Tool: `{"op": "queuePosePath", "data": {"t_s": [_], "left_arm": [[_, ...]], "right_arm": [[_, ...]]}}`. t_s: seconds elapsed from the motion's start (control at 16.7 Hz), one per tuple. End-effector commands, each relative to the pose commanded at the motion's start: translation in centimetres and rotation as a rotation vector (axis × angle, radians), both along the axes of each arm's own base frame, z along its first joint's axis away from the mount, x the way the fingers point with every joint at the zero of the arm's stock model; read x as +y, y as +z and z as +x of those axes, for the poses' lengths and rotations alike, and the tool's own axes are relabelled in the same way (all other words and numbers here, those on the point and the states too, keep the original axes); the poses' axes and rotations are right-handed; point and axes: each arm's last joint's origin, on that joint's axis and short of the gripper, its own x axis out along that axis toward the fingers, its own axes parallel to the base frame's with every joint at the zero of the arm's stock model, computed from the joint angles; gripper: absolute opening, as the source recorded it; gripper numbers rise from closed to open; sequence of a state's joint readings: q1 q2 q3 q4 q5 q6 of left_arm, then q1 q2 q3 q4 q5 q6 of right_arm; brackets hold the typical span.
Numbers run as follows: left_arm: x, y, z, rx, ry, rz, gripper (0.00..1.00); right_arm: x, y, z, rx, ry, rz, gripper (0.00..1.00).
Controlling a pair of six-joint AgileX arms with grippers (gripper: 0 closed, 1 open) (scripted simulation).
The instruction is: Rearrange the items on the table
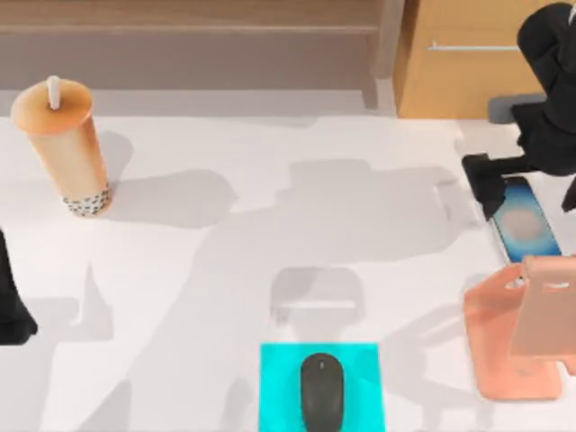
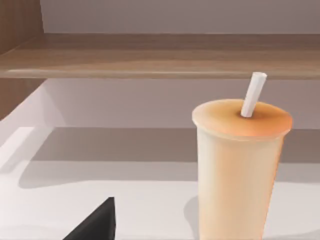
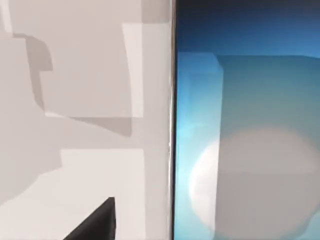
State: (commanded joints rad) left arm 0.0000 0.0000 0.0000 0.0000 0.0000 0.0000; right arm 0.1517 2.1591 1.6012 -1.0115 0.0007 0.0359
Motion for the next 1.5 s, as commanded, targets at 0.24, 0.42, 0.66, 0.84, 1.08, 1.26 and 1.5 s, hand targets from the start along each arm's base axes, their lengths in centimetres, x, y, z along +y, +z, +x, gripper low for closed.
{"op": "queuePosePath", "data": {"t_s": [0.24, 0.42, 0.66, 0.84, 1.08, 1.26, 1.5], "left_arm": [[0.0, 0.0, 0.0, 0.000, 0.000, 0.000, 1.00], [0.0, 0.0, 0.0, 0.000, 0.000, 0.000, 1.00], [0.0, 0.0, 0.0, 0.000, 0.000, 0.000, 1.00], [0.0, 0.0, 0.0, 0.000, 0.000, 0.000, 1.00], [0.0, 0.0, 0.0, 0.000, 0.000, 0.000, 1.00], [0.0, 0.0, 0.0, 0.000, 0.000, 0.000, 1.00], [0.0, 0.0, 0.0, 0.000, 0.000, 0.000, 1.00]], "right_arm": [[0.0, -2.6, -0.1, -0.007, 0.000, 0.001, 1.00], [-0.1, -3.8, -0.2, 0.002, 0.000, -0.001, 1.00], [-0.1, -3.8, -0.2, 0.002, 0.000, -0.001, 0.92], [-0.1, -3.8, -0.2, 0.002, 0.000, -0.001, 0.70], [-0.1, -3.8, -0.2, 0.002, 0.000, -0.001, 0.40], [-0.1, -3.8, -0.2, 0.002, 0.000, -0.001, 0.17], [-0.1, -3.8, -0.2, 0.002, 0.000, -0.001, 0.00]]}}
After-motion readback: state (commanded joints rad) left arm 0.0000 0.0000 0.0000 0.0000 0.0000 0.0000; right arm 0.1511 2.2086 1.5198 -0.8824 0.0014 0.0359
